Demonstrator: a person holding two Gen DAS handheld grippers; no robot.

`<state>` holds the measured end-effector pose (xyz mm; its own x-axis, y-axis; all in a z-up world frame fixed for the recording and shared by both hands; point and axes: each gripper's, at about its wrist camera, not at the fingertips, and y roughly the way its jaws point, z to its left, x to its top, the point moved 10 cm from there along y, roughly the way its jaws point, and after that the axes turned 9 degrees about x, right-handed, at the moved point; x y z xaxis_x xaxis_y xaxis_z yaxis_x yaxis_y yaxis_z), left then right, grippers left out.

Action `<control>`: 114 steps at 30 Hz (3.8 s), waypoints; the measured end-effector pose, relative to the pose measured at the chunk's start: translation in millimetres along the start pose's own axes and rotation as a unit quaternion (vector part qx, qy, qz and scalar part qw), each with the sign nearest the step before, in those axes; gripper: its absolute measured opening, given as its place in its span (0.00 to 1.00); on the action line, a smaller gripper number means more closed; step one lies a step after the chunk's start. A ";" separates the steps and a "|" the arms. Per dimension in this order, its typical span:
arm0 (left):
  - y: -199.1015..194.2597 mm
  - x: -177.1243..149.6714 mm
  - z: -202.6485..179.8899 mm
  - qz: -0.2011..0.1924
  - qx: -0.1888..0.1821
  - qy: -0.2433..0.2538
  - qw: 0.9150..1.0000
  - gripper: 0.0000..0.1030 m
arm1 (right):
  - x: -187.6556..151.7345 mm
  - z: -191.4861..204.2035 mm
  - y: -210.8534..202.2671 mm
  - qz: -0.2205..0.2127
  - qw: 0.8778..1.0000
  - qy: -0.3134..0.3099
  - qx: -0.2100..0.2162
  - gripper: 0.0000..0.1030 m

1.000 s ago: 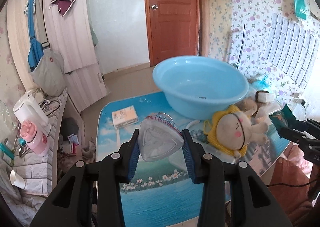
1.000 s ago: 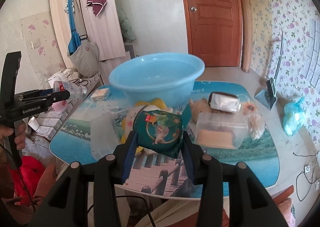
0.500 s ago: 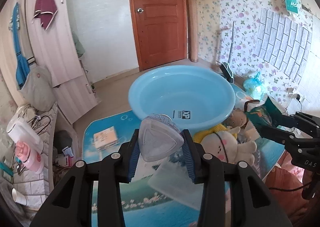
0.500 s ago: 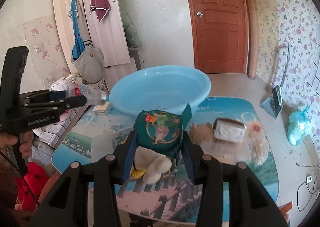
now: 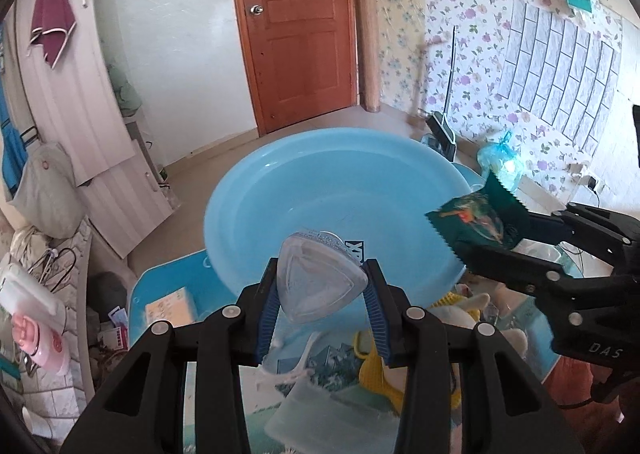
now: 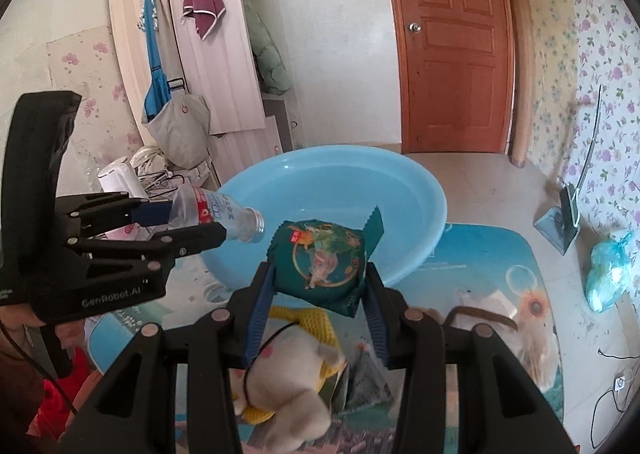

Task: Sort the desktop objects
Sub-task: 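Carry bottle and packet over the blue basin and open both tools, then withdraw both open tools from the basin back over the table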

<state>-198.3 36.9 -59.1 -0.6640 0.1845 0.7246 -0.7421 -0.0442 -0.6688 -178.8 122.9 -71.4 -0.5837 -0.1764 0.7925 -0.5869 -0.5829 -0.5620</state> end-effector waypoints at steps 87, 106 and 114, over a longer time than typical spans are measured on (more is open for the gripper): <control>-41.7 -104.6 -0.1 0.054 0.015 -0.059 0.997 1.00 | -60.1 -14.4 -59.1 0.037 0.993 0.075 -0.085 0.77; 5.9 -135.5 -22.3 0.104 0.001 -0.060 0.993 1.00 | -75.3 -23.2 -37.8 0.057 0.991 0.094 -0.078 0.77; 8.6 -154.7 6.0 0.123 0.025 -0.075 0.989 1.00 | -73.5 -19.4 -32.0 0.059 0.992 0.087 -0.075 0.77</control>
<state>-102.5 2.2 -175.9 -0.8285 0.0152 0.5598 -0.5574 -0.1192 -0.8217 -128.0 170.0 -116.3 -0.7340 -0.0889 0.6733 -0.5775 -0.4401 -0.6876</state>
